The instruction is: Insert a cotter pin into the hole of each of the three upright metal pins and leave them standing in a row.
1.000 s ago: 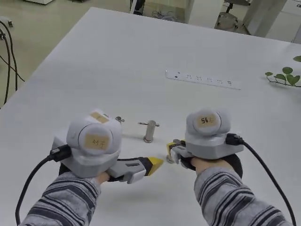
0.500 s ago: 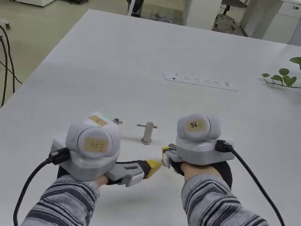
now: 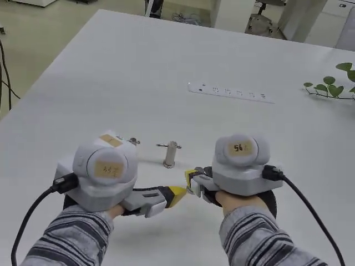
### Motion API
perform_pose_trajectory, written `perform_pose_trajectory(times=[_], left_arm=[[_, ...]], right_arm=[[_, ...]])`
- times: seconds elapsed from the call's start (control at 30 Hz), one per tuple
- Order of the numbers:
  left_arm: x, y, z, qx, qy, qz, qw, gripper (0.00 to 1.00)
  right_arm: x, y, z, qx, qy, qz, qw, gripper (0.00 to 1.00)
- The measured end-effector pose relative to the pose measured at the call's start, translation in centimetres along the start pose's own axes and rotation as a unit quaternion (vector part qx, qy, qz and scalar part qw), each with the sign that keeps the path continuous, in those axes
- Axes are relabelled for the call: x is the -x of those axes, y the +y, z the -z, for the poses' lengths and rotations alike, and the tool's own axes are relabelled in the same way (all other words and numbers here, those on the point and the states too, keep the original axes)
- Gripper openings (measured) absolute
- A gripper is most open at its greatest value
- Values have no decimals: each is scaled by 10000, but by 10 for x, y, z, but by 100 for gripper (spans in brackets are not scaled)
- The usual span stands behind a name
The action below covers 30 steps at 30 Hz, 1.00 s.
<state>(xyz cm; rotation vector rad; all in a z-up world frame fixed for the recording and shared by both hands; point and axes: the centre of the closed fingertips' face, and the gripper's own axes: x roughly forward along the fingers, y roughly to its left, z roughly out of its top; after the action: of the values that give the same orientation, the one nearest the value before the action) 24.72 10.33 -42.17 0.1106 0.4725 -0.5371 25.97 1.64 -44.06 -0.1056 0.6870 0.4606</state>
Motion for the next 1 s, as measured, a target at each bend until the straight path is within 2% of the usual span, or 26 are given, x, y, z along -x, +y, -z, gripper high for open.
perform_pose_trajectory(times=[0.2,0.27,0.33,0.37,0.43,0.47,0.53,0.57,0.63,0.67,0.8,1.0], left_arm=[[0,0,-1,29,-20,-2,10000,98],[0,0,-1,34,-28,-3,10000,98],[0,0,-1,40,-37,-6,10000,98],[0,0,-1,49,-44,-8,10000,98],[0,0,-1,47,-41,-4,10000,98],[0,0,0,47,-30,4,10000,98],[-1,0,1,57,-6,14,10000,98],[-1,-1,2,60,2,18,10000,98],[-1,-1,2,57,11,20,10000,98],[-1,-1,3,57,19,22,10000,98],[-1,-1,5,49,48,22,10000,98],[-1,1,7,69,70,-9,10000,98]], right_arm=[[8,-1,2,-58,21,-333,9994,23],[11,-1,1,-14,16,-495,9988,24],[14,2,3,221,65,-790,9966,24],[15,4,3,183,73,-888,9959,24],[18,0,7,362,205,-931,9948,25],[18,-4,9,593,253,-974,9932,25],[20,-9,9,581,265,-1011,9928,26],[21,-10,9,625,301,-1143,9910,27],[21,-15,8,618,322,-1155,9909,27],[22,-17,8,810,375,-1266,9879,27],[21,-27,3,1076,374,-1358,9842,28],[17,-45,1,1372,555,-1404,9790,29]])
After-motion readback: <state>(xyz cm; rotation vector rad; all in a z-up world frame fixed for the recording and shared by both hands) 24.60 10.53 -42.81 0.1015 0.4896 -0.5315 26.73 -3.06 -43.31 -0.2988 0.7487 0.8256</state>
